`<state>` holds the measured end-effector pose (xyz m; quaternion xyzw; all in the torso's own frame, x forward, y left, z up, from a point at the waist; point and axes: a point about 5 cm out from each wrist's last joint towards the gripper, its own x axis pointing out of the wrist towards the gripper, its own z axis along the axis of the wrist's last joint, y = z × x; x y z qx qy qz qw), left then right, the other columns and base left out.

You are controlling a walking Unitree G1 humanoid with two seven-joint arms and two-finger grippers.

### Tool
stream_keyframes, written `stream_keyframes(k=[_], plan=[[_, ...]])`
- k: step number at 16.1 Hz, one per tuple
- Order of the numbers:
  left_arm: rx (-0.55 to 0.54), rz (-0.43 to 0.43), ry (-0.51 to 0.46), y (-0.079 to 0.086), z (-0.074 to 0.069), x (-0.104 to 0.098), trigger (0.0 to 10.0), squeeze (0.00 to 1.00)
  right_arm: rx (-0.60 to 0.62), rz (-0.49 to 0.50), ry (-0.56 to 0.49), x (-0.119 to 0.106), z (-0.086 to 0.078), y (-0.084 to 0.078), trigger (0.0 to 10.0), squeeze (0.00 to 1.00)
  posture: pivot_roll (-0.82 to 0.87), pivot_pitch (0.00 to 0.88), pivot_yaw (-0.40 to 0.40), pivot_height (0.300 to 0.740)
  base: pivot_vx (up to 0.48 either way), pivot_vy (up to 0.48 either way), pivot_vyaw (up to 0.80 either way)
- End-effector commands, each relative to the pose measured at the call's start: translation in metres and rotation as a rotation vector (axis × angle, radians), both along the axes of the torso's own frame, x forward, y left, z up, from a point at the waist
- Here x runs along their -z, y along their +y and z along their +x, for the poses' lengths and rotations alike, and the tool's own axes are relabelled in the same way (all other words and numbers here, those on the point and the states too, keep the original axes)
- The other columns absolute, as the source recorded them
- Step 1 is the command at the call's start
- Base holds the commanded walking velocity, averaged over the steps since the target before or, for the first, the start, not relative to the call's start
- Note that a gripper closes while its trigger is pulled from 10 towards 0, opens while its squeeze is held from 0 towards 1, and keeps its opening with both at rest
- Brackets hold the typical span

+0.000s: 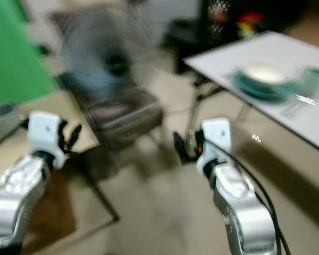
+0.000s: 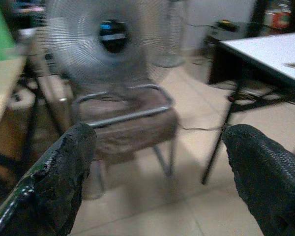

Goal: Setting the table

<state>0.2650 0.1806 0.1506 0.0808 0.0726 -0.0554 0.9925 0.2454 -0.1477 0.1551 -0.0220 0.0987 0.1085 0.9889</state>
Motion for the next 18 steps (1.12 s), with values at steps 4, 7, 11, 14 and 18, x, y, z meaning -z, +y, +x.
stream_keyframes(k=[4,7,11,14,18], plan=[[0.025,0.0,-0.007,-0.0067,0.0009,-0.0024,10.0,0.0,0.024,-0.007,0.001,0.0009,0.001,-0.0062,10.0,0.0,0.06,0.0,0.066,0.74,0.0,0.336,0.8],[0.023,0.004,-0.011,-0.0059,0.0027,-0.0034,10.0,0.0,0.024,-0.003,-0.004,0.0,0.0032,-0.0063,10.0,0.0,0.06,0.0,0.061,0.74,0.0,0.334,0.8],[0.017,0.009,-0.016,-0.0042,0.0049,-0.0043,10.0,0.0,0.032,0.021,-0.009,-0.0009,0.0054,-0.006,10.0,0.0,0.07,0.0,0.06,0.74,0.0,0.337,0.8],[0.008,-0.004,-0.001,-0.0017,0.0056,-0.0041,10.0,0.85,0.043,0.061,-0.005,-0.0002,0.0049,-0.0047,10.0,0.0,0.07,0.0,0.062,0.74,0.0,0.214,0.43],[0.002,-0.031,-0.002,0.0003,0.007,-0.0066,10.0,1.0,0.051,0.079,0.006,0.0015,0.0037,-0.0044,10.0,0.0,0.07,0.0,0.066,0.74,0.0,-0.36,0.0]])
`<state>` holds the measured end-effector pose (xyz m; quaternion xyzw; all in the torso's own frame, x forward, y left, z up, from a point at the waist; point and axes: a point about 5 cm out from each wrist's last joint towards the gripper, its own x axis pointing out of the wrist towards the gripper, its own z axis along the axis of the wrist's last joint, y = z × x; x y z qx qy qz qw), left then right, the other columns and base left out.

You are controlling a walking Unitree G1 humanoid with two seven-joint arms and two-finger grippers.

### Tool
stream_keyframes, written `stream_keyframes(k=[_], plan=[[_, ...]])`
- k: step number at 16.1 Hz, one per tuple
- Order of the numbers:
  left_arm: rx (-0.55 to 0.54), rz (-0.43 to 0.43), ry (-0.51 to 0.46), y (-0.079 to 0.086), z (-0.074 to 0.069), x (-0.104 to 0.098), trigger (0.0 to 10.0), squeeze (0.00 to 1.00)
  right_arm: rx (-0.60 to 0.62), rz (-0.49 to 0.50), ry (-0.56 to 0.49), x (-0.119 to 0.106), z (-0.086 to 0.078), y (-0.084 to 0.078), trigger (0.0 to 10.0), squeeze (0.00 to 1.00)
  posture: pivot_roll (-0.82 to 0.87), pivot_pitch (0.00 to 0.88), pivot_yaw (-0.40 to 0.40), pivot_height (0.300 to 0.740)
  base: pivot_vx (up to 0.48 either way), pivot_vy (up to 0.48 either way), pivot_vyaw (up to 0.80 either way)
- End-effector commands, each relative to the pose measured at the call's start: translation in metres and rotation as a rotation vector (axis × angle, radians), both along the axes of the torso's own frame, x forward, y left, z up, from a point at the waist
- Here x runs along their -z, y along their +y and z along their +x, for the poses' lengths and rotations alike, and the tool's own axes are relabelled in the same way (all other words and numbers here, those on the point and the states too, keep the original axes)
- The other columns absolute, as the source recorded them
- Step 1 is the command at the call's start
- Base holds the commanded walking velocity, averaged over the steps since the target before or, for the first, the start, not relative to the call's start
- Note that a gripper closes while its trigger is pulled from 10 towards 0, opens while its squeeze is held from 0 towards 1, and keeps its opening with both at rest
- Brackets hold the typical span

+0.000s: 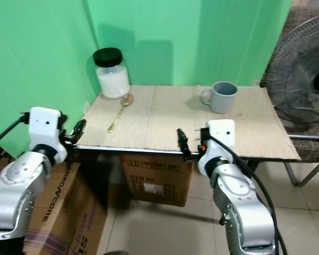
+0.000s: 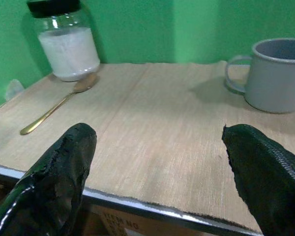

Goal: Setting the table

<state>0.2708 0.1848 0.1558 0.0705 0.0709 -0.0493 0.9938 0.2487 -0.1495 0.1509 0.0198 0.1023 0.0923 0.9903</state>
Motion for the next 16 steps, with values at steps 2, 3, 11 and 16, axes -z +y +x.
stream_keyframes(k=[2,3,11,16], plan=[[0.03,-0.009,0.002,-0.0064,0.001,-0.0014,10.0,1.0,0.016,0.003,-0.006,-0.0025,0.0001,-0.0025,10.0,0.0,0.06,0.0,0.068,0.74,0.0,-0.388,0.0],[0.022,0.0,0.001,-0.0068,0.0013,-0.0013,10.0,1.0,0.019,0.005,-0.005,-0.0024,-0.0001,-0.0027,10.0,0.0,0.06,0.0,0.069,0.74,0.0,0.0,0.0],[0.049,0.017,-0.016,-0.0106,0.0001,-0.0023,10.0,0.83,-0.032,-0.023,0.015,0.0007,-0.0004,0.0025,10.0,0.0,0.07,0.0,0.06,0.74,0.0,0.0,0.0],[0.047,0.001,-0.013,-0.0083,-0.0001,-0.0032,10.0,1.0,-0.047,-0.017,0.01,-0.0003,0.0022,0.0058,10.0,0.0,0.07,0.0,0.06,0.74,0.33,0.0,0.74]])
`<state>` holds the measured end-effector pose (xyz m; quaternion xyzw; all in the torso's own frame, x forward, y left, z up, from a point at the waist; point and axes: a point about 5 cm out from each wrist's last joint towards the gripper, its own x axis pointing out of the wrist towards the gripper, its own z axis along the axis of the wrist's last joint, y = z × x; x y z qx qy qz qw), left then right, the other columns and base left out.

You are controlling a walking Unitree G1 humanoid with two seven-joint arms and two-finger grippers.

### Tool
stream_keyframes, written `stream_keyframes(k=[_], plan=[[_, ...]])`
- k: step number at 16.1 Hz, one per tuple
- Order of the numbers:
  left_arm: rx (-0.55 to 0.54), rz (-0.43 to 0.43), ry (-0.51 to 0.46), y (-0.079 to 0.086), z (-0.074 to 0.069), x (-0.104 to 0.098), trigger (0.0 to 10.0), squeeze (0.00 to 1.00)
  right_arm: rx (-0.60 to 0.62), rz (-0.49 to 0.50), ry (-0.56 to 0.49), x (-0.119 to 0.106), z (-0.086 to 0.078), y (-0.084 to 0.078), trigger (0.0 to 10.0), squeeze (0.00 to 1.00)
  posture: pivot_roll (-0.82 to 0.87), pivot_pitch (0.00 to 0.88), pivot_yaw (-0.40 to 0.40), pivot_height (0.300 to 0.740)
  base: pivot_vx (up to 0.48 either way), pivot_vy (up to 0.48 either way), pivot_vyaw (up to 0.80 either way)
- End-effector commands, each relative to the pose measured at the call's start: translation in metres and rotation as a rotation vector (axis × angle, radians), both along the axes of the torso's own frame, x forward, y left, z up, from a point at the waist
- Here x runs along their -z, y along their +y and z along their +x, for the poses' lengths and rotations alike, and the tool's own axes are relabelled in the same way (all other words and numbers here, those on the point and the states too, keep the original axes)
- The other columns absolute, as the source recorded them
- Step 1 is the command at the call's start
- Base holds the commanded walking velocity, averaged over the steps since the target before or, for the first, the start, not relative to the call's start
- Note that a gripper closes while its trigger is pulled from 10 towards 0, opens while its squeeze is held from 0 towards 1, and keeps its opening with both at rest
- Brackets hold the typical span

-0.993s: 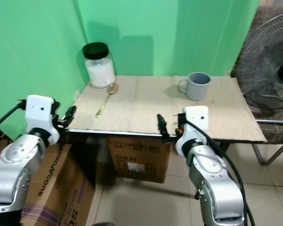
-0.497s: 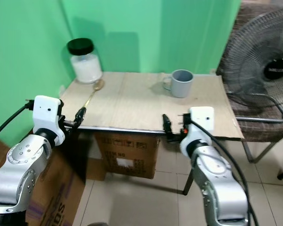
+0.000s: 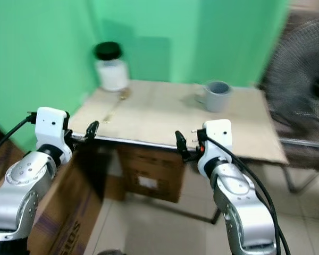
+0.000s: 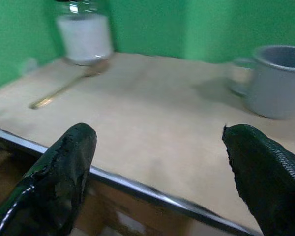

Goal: Setting the table

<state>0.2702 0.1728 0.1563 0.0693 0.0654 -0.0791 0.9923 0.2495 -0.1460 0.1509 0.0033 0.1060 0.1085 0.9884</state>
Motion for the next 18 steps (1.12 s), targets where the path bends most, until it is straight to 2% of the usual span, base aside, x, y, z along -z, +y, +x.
stream_keyframes(k=[1,18], plan=[[-0.011,0.014,-0.005,0.004,0.0009,-0.0022,10.0,1.0,-0.009,0.018,0.009,0.0,0.0014,0.0028,10.0,0.0,0.07,0.0,0.06,0.74,0.307,0.0,0.0],[0.033,0.024,0.01,0.0045,0.0033,0.0007,10.0,1.0,-0.055,-0.003,-0.008,-0.0049,0.0027,0.0056,10.0,0.0,0.06,0.0,0.064,0.74,0.298,0.0,0.0]])
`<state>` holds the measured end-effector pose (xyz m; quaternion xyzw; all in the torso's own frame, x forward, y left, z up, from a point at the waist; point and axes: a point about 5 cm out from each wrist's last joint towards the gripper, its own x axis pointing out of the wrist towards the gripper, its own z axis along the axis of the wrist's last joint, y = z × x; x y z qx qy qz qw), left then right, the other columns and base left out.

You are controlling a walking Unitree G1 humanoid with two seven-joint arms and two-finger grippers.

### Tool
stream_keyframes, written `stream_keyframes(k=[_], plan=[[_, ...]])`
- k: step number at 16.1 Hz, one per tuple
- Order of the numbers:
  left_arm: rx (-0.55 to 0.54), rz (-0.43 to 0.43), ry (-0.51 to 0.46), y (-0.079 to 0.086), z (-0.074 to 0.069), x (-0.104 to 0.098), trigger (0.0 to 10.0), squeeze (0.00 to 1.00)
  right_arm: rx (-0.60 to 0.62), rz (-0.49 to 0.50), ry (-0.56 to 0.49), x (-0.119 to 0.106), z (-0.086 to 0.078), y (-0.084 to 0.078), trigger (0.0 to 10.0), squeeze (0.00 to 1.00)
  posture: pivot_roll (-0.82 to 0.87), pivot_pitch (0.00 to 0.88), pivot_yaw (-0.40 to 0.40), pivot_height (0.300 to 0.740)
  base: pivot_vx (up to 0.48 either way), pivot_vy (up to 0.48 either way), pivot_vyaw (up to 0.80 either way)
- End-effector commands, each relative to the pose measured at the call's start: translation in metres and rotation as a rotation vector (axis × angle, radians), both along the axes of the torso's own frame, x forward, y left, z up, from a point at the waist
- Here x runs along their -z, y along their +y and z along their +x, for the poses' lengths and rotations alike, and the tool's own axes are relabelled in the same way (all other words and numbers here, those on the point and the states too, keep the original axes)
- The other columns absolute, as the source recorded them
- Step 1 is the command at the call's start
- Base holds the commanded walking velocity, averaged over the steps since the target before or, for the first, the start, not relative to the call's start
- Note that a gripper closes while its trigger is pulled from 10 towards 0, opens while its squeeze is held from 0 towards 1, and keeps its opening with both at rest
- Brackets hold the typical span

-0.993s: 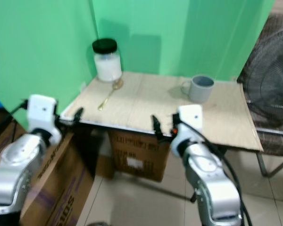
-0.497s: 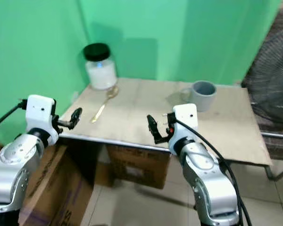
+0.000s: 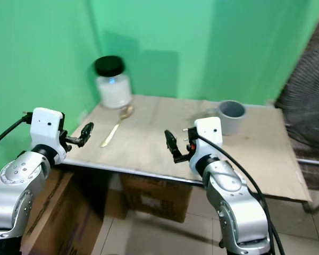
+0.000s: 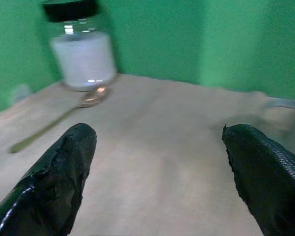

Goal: Setting the table

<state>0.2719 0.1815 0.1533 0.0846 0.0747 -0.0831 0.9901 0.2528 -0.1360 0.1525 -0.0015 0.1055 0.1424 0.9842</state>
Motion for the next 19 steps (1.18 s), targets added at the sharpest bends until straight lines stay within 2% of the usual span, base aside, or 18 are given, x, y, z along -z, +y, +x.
stream_keyframes(k=[1,7,10,14,15,16,18,19], plan=[[0.029,-0.009,-0.007,-0.005,0.002,-0.002,10.0,1.0,0.001,-0.004,-0.01,-0.005,0.0,-0.005,10.0,0.0,0.06,0.0,0.062,0.74,0.292,0.0,0.0],[0.026,-0.011,-0.005,-0.004,0.001,-0.001,10.0,1.0,-0.091,-0.029,-0.004,-0.008,-0.003,-0.001,10.0,0.0,0.06,0.0,0.053,0.74,0.294,0.0,0.0],[0.057,-0.003,0.014,-0.005,0.002,0.002,10.0,1.0,-0.211,-0.064,0.011,-0.013,-0.01,0.003,10.0,0.0,0.05,0.0,0.052,0.74,0.28,0.0,0.0],[0.097,0.025,0.068,-0.002,0.007,0.009,10.0,1.0,-0.278,-0.074,0.017,-0.018,-0.013,0.005,10.0,0.0,0.05,0.0,0.04,0.74,0.0,0.0,0.0],[0.124,0.035,0.1,0.001,0.014,0.014,10.0,0.12,-0.313,-0.078,0.015,-0.022,-0.014,0.005,10.0,0.0,0.05,0.0,0.034,0.74,0.0,0.0,0.0],[0.172,0.019,0.147,0.005,0.029,0.018,10.0,0.0,-0.367,-0.083,0.012,-0.027,-0.013,0.005,10.0,0.0,0.05,0.0,0.027,0.74,0.0,0.0,0.0],[0.219,-0.009,0.193,0.006,0.043,0.022,10.0,0.0,-0.422,-0.096,0.017,-0.03,-0.015,0.006,10.0,0.0,0.05,0.0,0.023,0.74,0.0,0.0,0.0],[0.219,-0.009,0.193,0.006,0.043,0.022,10.0,0.0,-0.422,-0.096,0.017,-0.03,-0.015,0.006,10.0,0.0,0.05,0.0,0.023,0.74,0.0,0.0,0.0]])
